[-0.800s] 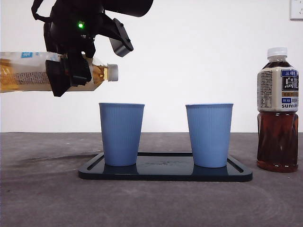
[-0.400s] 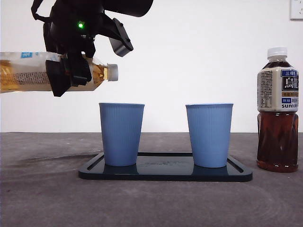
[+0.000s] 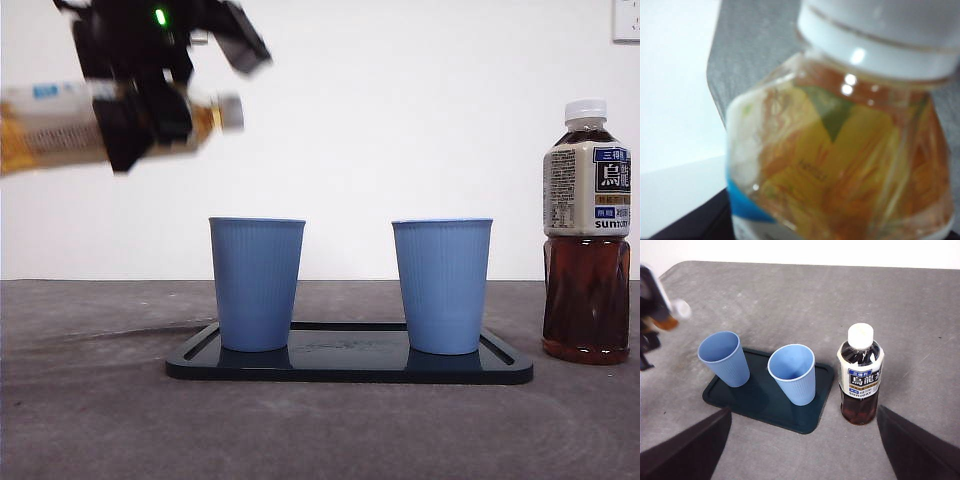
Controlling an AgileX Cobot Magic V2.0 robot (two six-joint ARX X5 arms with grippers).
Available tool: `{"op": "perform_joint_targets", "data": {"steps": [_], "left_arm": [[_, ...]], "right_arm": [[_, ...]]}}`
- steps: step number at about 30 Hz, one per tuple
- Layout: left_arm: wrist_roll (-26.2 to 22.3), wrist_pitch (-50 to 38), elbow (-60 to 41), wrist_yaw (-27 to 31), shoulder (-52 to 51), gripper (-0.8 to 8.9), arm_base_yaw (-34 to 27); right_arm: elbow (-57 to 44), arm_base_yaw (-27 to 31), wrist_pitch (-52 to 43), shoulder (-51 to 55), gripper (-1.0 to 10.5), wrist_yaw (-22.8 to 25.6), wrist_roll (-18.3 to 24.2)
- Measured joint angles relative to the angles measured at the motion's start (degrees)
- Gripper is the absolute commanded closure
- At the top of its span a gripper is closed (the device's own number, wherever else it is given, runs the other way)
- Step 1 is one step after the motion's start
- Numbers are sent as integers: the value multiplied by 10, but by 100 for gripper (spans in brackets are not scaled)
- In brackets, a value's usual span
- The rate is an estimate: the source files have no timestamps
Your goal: Pour the drink into the cup
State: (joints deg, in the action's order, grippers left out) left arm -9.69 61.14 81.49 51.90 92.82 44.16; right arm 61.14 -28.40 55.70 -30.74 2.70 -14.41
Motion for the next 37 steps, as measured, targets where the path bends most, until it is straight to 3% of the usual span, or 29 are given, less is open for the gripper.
{"op": "perform_joint_targets", "data": {"steps": [9, 17, 22, 27, 37], "left_arm": [[137, -14, 2, -156, -132, 630, -2], [189, -84, -11, -178, -219, 630, -40], [195, -176, -101, -186, -285, 630, -68], [197, -315, -242, -258, -333, 630, -106], [217, -604, -441, -309, -315, 630, -166]], "right_arm": [[0, 0, 4, 0, 482, 0, 0], [0, 0, 4, 0, 482, 0, 0], [0, 0, 4, 0, 482, 1, 0], [0, 0, 4, 0, 482, 2, 0], [0, 0, -16, 0, 482, 18, 0]]}}
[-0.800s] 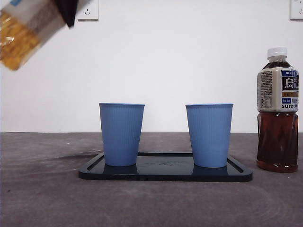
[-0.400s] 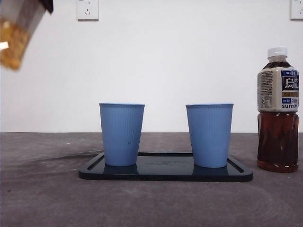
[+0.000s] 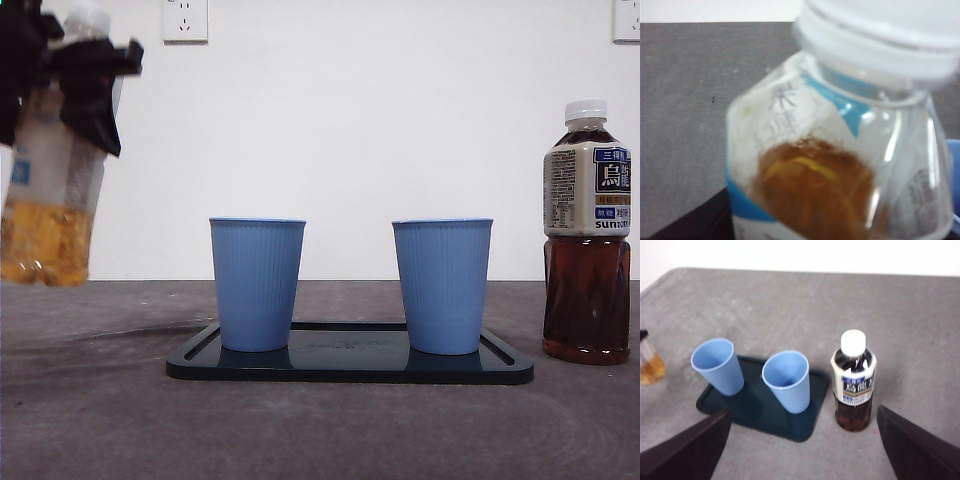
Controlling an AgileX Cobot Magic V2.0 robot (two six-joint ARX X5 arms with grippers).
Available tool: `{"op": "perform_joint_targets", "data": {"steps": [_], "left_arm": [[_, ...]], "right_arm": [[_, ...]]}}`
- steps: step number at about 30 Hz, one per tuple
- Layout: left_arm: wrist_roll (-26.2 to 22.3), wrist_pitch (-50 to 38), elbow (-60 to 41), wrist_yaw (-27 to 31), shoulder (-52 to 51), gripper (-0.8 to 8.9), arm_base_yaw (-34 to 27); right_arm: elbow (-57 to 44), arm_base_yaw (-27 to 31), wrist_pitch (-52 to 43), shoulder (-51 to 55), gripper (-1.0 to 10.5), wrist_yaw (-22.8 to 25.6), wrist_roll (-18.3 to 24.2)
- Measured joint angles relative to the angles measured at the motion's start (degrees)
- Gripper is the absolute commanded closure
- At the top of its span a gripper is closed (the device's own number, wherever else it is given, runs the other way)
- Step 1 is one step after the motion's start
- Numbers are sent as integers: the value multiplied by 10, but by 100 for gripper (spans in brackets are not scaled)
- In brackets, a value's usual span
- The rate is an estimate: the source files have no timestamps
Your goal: Pour the drink into the cup
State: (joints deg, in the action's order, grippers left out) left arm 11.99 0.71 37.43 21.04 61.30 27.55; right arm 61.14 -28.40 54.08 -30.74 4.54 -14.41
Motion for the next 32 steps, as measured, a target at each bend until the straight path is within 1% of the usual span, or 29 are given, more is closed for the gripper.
{"op": "perform_joint_targets", "data": {"steps": [3, 9, 15, 22, 32], "left_arm": [[4, -66, -24, -4, 28, 630, -11], [9, -150, -30, -20, 90, 630, -23], [10, -241, -30, -24, 153, 630, -23], [14, -276, -30, -23, 210, 630, -23], [24, -280, -30, -24, 212, 623, -23]], "right_arm": [[0, 0, -14, 0, 482, 2, 0], [0, 0, -21, 0, 482, 15, 0], [0, 0, -21, 0, 482, 17, 0], [0, 0, -21, 0, 482, 17, 0], [0, 0, -21, 0, 482, 30, 0]]}}
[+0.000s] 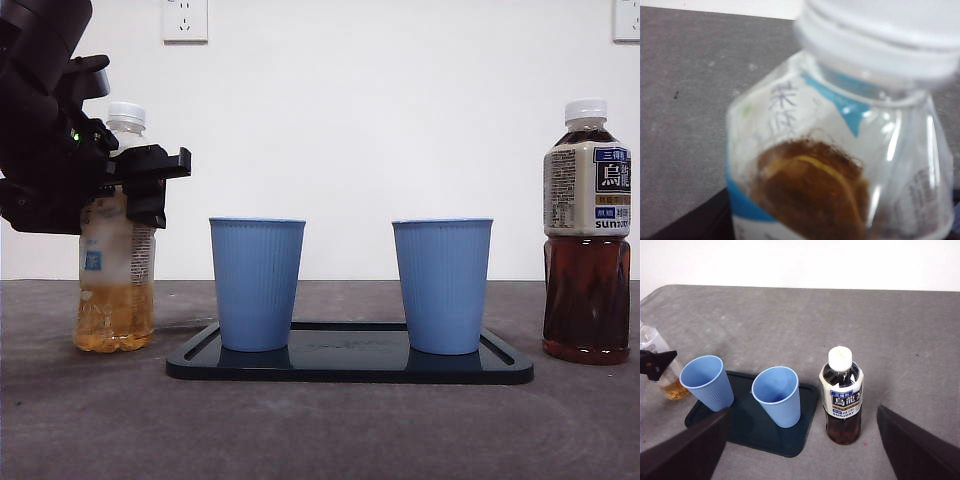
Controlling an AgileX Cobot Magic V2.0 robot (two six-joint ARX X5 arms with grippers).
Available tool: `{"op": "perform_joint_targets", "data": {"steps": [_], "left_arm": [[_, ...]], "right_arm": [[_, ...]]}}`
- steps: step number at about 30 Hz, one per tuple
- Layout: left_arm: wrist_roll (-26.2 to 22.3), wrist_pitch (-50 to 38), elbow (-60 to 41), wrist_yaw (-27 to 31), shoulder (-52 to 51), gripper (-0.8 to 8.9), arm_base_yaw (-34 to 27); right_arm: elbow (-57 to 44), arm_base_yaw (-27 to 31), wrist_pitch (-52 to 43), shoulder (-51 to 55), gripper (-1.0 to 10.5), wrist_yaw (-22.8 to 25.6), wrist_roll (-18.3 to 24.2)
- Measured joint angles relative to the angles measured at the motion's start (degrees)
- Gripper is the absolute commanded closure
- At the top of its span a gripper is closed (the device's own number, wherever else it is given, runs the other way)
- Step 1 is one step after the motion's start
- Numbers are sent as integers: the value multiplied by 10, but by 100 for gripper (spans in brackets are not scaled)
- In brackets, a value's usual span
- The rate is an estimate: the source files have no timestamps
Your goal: Pour the drink into the cup
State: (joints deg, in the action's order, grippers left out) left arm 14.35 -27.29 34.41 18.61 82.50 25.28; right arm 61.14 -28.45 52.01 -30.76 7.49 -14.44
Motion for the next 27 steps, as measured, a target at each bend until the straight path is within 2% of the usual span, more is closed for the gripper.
{"op": "perform_joint_targets", "data": {"steps": [12, 19, 27], "left_arm": [[2, -16, 0, 0, -3, 321, 1], [2, 3, 0, 0, -47, 313, 8], [2, 118, 0, 1, -172, 313, 16]], "right_arm": [[0, 0, 0, 0, 482, 0, 0], [0, 0, 0, 0, 482, 0, -6], [0, 0, 0, 0, 482, 0, -7]]}}
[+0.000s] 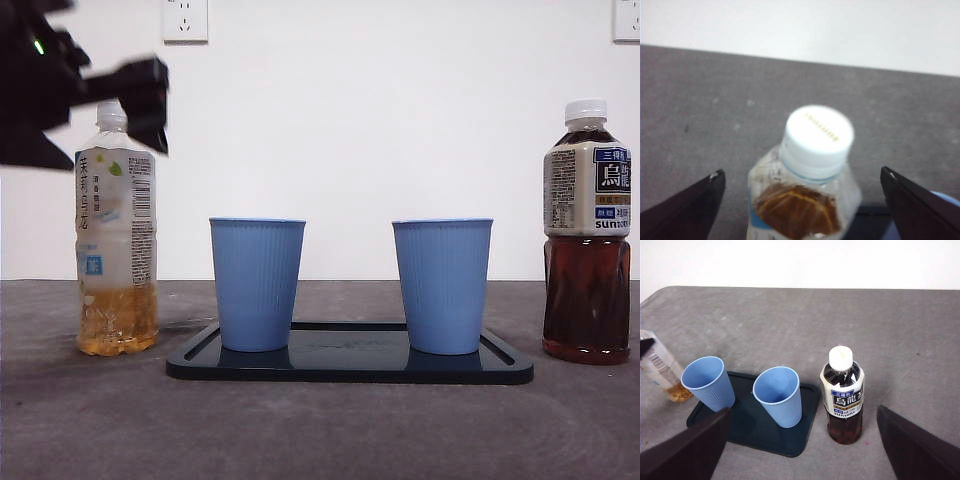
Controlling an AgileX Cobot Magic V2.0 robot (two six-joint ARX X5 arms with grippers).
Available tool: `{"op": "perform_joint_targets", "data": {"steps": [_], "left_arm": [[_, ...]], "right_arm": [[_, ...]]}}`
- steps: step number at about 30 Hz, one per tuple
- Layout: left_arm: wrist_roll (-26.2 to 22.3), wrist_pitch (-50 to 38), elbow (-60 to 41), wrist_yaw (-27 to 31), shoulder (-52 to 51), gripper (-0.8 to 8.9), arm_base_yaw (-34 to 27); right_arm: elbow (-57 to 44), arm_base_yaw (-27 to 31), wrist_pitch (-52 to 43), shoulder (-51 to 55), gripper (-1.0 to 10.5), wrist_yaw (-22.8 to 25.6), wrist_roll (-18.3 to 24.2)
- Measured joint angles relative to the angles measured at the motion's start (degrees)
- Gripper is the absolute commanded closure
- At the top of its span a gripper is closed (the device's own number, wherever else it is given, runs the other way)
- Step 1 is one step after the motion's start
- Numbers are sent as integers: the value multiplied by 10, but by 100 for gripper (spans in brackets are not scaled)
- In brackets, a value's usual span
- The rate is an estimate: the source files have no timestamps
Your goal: Pour the drink into the cup
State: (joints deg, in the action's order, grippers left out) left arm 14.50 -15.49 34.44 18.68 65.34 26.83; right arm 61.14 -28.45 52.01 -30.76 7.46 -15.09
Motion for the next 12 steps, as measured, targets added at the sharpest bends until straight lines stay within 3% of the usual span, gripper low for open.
{"op": "perform_joint_targets", "data": {"steps": [4, 12], "left_arm": [[0, 87, 6, -18, -93, 313, 14], [0, 351, 98, -104, -250, 314, 42]], "right_arm": [[0, 0, 0, 0, 482, -6, 0], [0, 0, 0, 0, 482, -91, 3]]}}
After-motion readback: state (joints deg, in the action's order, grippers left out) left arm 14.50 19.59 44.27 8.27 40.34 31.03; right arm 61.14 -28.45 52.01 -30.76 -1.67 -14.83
